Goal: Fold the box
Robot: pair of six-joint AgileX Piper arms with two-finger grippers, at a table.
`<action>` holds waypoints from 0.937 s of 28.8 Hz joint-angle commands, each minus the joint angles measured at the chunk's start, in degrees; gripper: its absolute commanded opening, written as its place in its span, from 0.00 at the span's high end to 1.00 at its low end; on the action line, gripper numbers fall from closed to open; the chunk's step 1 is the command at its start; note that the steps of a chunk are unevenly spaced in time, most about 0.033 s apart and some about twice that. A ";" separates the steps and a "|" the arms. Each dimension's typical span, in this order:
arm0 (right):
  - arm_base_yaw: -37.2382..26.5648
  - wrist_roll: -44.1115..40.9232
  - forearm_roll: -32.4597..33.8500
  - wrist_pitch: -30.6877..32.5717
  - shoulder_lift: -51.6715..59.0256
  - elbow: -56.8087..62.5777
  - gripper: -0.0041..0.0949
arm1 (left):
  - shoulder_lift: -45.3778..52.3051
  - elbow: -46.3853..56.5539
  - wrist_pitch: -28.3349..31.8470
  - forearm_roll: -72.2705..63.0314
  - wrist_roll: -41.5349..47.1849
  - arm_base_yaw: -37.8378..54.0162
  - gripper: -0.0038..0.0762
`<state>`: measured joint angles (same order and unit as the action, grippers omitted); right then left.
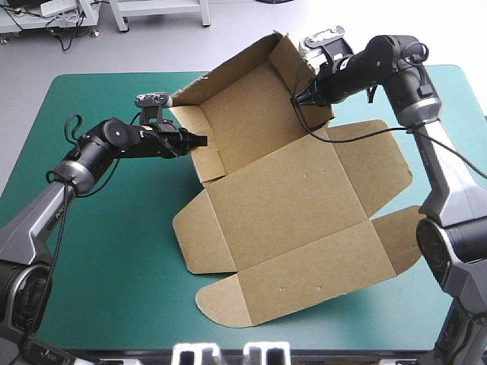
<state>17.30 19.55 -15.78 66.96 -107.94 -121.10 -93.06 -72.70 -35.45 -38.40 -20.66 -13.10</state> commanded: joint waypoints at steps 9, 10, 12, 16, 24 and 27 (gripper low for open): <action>1.84 -5.02 -0.76 4.98 2.06 1.27 0.97 | 2.16 -6.74 -11.77 4.93 3.32 -1.41 0.96; 1.84 -5.14 -0.76 4.98 2.00 2.13 0.97 | 2.06 -7.67 -12.66 6.99 4.40 -1.41 0.96; 1.84 -5.28 -0.76 4.98 2.00 4.88 0.97 | 1.88 -10.34 -14.42 10.78 6.65 -1.41 0.96; 1.84 -5.72 -1.01 4.98 2.00 10.33 0.97 | -0.16 -17.04 -21.55 14.84 8.59 -1.41 0.96; 1.84 -5.72 -0.68 4.98 2.00 17.19 0.97 | -5.85 -22.33 -31.96 26.33 12.96 -6.20 0.96; 1.84 -6.17 -0.68 4.98 2.00 19.97 0.97 | -8.07 -22.33 -32.56 29.24 14.08 -10.23 0.96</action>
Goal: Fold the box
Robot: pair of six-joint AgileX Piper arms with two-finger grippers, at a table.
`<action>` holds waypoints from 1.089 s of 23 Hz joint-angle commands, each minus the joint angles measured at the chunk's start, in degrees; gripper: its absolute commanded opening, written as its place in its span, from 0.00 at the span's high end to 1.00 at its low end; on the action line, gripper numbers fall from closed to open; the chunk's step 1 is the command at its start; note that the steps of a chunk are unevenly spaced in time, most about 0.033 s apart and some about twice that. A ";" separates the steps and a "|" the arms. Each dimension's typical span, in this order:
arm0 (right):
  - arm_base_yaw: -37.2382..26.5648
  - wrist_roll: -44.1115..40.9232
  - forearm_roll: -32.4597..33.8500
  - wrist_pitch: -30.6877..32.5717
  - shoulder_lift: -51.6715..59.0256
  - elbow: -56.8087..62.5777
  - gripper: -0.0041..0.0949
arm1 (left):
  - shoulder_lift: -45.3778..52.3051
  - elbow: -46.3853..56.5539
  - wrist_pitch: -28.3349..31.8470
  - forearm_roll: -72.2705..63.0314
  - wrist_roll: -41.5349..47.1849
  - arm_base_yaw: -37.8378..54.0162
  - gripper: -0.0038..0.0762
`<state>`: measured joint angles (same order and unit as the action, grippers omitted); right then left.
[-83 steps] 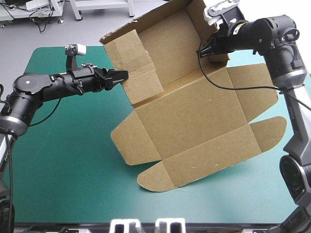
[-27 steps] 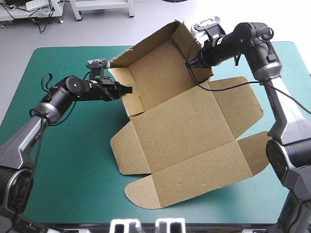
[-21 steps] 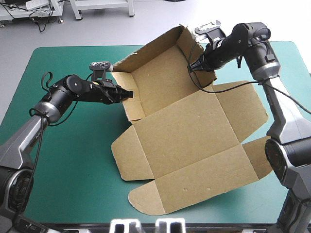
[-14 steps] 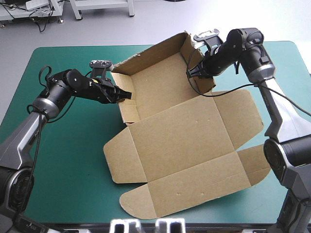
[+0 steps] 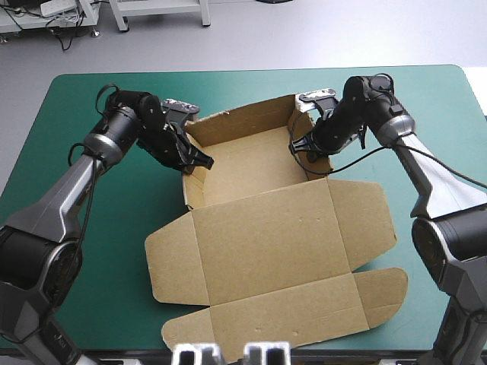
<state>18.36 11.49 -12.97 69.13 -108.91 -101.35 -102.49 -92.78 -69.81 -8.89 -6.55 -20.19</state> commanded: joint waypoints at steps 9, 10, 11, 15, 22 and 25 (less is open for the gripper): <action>6.70 -3.28 11.33 2.81 3.31 6.50 0.97 | -2.87 -2.52 3.51 -0.87 1.31 -9.71 0.96; 7.03 -3.56 11.34 2.81 3.70 6.50 0.97 | -3.12 -2.52 3.38 -0.87 1.49 -10.29 0.96; 7.03 -3.70 10.07 2.81 4.06 6.50 0.98 | -3.27 -2.52 3.24 -0.87 1.48 -10.58 0.96; 7.03 -5.50 11.72 2.69 4.82 6.50 0.98 | -3.40 -2.52 1.51 1.63 1.61 -11.45 0.96; 1.58 -8.87 11.20 1.72 4.07 6.50 0.98 | -3.50 -2.52 1.64 2.80 4.40 -11.45 0.96; 0.59 -9.23 11.20 2.77 4.18 6.50 0.98 | -3.50 -2.52 3.68 2.81 5.97 -11.45 0.96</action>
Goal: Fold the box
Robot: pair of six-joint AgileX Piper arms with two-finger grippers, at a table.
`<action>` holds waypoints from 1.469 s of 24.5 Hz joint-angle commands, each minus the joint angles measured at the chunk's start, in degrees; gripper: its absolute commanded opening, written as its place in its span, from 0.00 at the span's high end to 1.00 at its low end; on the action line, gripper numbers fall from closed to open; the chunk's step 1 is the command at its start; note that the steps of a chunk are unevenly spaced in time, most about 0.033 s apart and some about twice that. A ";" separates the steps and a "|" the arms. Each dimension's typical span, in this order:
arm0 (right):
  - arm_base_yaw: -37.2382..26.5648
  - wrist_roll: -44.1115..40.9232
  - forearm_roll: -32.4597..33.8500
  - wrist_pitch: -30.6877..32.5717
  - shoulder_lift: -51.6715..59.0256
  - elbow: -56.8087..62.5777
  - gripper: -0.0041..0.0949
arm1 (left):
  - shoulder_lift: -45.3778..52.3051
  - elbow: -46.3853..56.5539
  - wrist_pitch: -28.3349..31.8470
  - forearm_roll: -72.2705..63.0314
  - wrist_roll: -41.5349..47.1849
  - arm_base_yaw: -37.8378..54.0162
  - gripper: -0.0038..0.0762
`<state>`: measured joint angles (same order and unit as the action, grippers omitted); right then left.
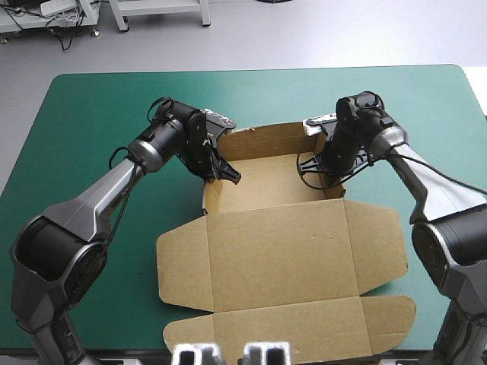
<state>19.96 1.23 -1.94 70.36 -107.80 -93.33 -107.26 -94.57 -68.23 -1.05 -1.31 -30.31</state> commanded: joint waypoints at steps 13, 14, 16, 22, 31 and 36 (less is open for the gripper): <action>-1.01 1.70 0.77 1.44 1.65 -1.52 0.97 | 1.28 -0.73 1.83 -5.86 1.31 -1.32 0.96; -1.01 2.71 1.09 1.45 1.65 -1.52 0.93 | 1.28 -0.73 1.10 -5.72 1.31 -1.32 0.95; -1.01 3.52 1.09 1.20 1.99 -1.52 0.85 | 1.28 -0.73 0.26 -5.72 0.49 -1.32 0.95; -1.01 5.01 1.22 1.54 2.56 -5.94 0.17 | 1.28 -0.73 -2.34 -3.72 0.23 -1.32 0.90; -1.01 5.29 2.28 1.54 5.96 -9.21 0.17 | 1.39 -5.71 -5.99 -0.77 3.02 -1.24 0.38; -1.01 5.29 3.45 1.54 8.23 -9.21 0.17 | 2.59 -10.79 -5.99 1.86 3.72 -1.24 0.38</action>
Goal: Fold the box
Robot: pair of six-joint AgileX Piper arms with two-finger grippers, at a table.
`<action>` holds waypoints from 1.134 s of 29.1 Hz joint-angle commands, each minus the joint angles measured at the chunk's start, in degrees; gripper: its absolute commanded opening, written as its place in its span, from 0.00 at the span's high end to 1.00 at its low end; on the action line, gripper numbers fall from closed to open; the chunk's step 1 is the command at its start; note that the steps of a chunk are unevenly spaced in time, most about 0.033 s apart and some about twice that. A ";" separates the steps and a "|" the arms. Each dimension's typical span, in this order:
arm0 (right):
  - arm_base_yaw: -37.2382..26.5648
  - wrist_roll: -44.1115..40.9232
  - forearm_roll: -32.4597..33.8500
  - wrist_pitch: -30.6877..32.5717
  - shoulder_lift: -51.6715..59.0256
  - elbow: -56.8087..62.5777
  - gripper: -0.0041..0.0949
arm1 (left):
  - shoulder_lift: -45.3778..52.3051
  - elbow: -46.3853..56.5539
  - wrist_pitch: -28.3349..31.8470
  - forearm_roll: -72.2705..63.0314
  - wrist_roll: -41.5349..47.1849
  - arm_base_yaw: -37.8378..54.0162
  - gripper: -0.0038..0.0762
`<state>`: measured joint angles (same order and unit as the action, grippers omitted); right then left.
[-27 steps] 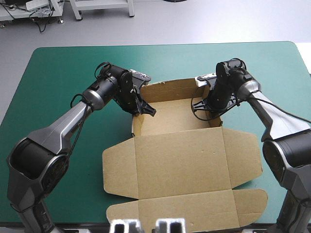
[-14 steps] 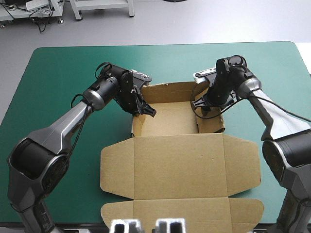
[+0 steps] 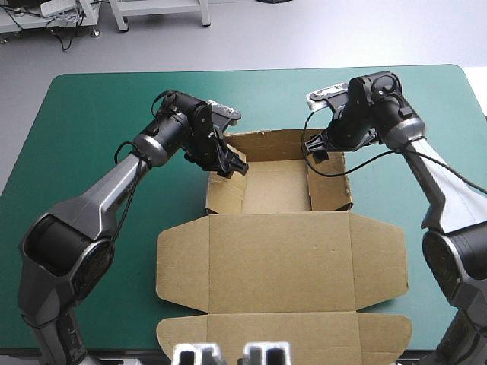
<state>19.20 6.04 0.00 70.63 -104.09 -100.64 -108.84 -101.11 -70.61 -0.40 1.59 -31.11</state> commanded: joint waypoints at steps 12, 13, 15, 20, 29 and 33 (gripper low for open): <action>-0.25 0.50 5.81 1.16 6.10 1.73 0.19 | 15.80 -2.11 -3.71 12.00 -0.45 -0.44 0.60; -0.25 0.50 6.41 1.05 6.10 2.63 0.18 | 16.87 -0.85 -3.71 12.00 -1.59 -0.44 0.66; -0.25 0.50 6.80 0.29 6.10 4.48 0.18 | 19.56 2.19 -3.71 12.00 -2.81 -0.44 0.83; -0.25 0.10 3.40 -2.51 5.60 8.11 0.18 | 25.44 9.92 -3.71 15.69 -2.55 -0.44 0.96; -0.25 1.12 -3.04 -4.67 -0.13 9.23 0.21 | 35.25 19.82 -3.71 19.57 0.35 -0.44 0.96; -0.25 2.47 -3.04 -5.23 -2.53 9.23 0.48 | 39.05 22.66 -3.71 19.79 0.48 -0.44 0.96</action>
<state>19.20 7.00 -2.72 66.57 -108.17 -90.31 -73.72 -78.62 -71.65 17.74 1.28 -31.11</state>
